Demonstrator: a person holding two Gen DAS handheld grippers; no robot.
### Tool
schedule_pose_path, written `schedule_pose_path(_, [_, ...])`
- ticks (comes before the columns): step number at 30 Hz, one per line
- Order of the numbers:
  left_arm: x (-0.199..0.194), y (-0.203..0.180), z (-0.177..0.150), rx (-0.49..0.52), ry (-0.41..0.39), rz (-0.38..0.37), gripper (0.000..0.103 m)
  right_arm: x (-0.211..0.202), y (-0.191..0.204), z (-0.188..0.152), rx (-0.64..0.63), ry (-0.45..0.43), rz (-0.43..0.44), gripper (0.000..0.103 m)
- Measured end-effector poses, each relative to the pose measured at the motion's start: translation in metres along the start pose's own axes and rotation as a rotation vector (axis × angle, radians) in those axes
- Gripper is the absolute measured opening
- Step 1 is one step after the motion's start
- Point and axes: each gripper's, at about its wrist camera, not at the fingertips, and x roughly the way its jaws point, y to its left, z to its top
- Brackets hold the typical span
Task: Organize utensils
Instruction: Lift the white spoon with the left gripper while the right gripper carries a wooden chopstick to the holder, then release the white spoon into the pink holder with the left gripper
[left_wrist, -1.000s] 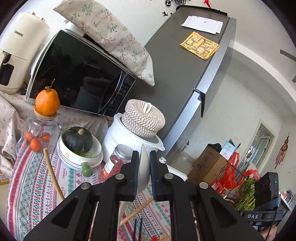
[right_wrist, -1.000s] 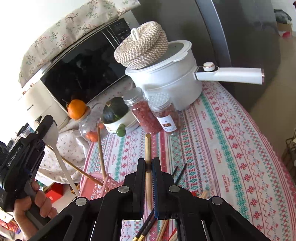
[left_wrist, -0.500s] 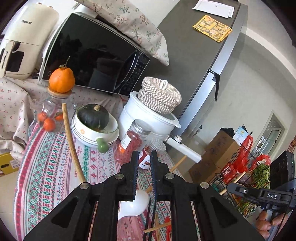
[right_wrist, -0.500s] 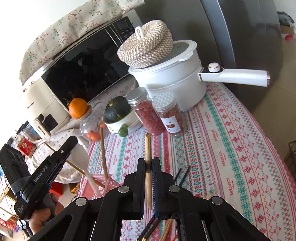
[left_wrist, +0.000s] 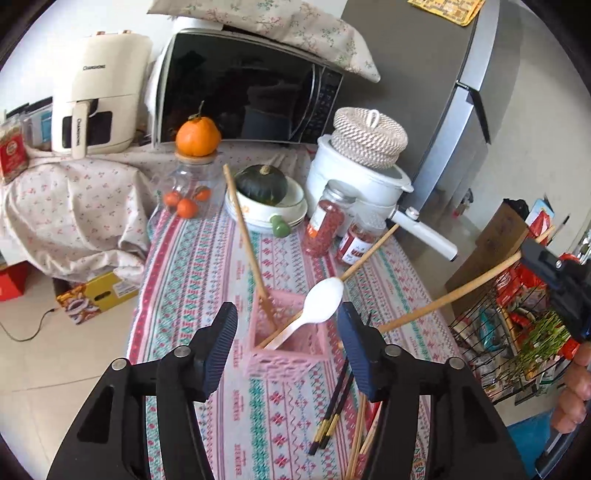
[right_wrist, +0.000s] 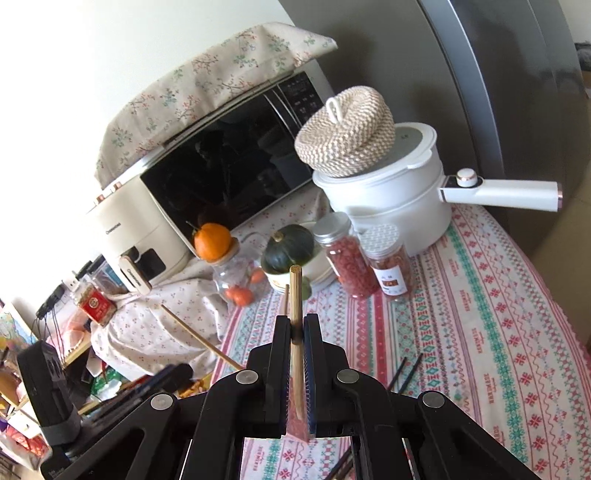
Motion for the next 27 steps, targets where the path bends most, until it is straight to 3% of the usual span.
schedule_pose_path(7, [0.003,0.028,-0.027,-0.085,0.089,0.051,0.070,0.002,0.029,0.003,-0.020,-0.043,0.061,0.005])
schedule_pose_path(20, [0.033,0.037,-0.048,-0.010,0.215,0.066,0.070,0.088,0.066,-0.017,-0.120,0.002,-0.005,0.006])
schedule_pose_path(23, [0.035,0.035,-0.049,0.007,0.226,0.057,0.070,0.101,0.064,-0.023,-0.117,0.009,0.006,0.012])
schedule_pose_path(26, [0.036,0.031,-0.051,0.027,0.235,0.042,0.070,0.099,0.059,-0.025,-0.109,0.018,0.009,0.045])
schedule_pose_path(27, [0.036,0.029,-0.051,0.038,0.238,0.039,0.070,0.094,0.058,-0.024,-0.111,0.008,0.013,0.050])
